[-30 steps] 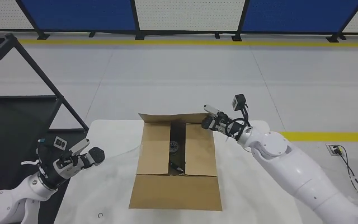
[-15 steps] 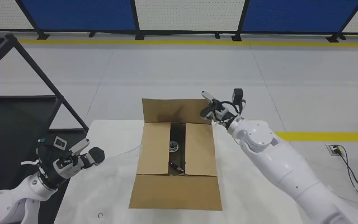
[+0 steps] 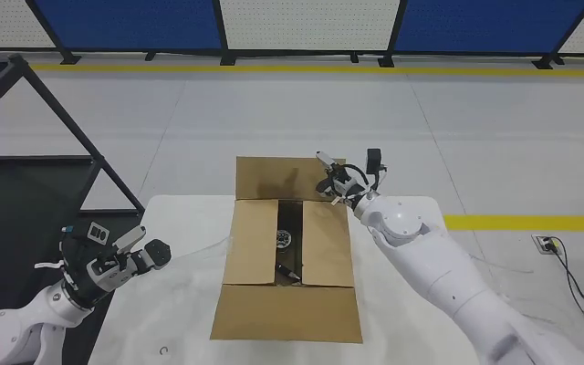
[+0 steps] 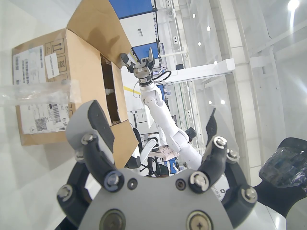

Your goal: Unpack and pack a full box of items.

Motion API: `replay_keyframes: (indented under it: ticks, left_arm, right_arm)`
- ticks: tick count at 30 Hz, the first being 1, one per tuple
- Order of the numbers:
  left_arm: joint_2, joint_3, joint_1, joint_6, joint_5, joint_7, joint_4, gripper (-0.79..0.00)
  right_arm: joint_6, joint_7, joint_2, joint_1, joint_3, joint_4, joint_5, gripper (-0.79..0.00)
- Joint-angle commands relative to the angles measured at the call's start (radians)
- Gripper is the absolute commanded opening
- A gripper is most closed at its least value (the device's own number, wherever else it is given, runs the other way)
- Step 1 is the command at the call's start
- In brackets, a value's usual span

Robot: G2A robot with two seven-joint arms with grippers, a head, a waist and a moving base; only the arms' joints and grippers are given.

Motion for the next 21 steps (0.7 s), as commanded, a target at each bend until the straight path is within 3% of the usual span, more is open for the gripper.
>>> replay_keyframes:
  ticks: [1,6,9,14,21]
  left_arm:
    - [0.0,0.0,0.0,0.0,0.0,0.0,0.0,0.0]
    - [0.0,0.0,0.0,0.0,0.0,0.0,0.0,0.0]
    - [0.0,0.0,0.0,0.0,0.0,0.0,0.0,0.0]
    - [0.0,0.0,0.0,0.0,0.0,0.0,0.0,0.0]
    - [0.0,0.0,0.0,0.0,0.0,0.0,0.0,0.0]
  right_arm:
    - [0.0,0.0,0.0,0.0,0.0,0.0,0.0,0.0]
    - [0.003,-0.013,-0.001,-0.006,0.004,-0.009,0.002,0.0]
    - [0.041,-0.115,-0.014,-0.011,0.03,-0.029,0.012,0.0]
    - [0.086,-0.265,-0.051,-0.001,0.052,-0.011,0.006,0.0]
    - [0.164,-0.31,-0.109,0.028,0.058,0.098,-0.009,0.0]
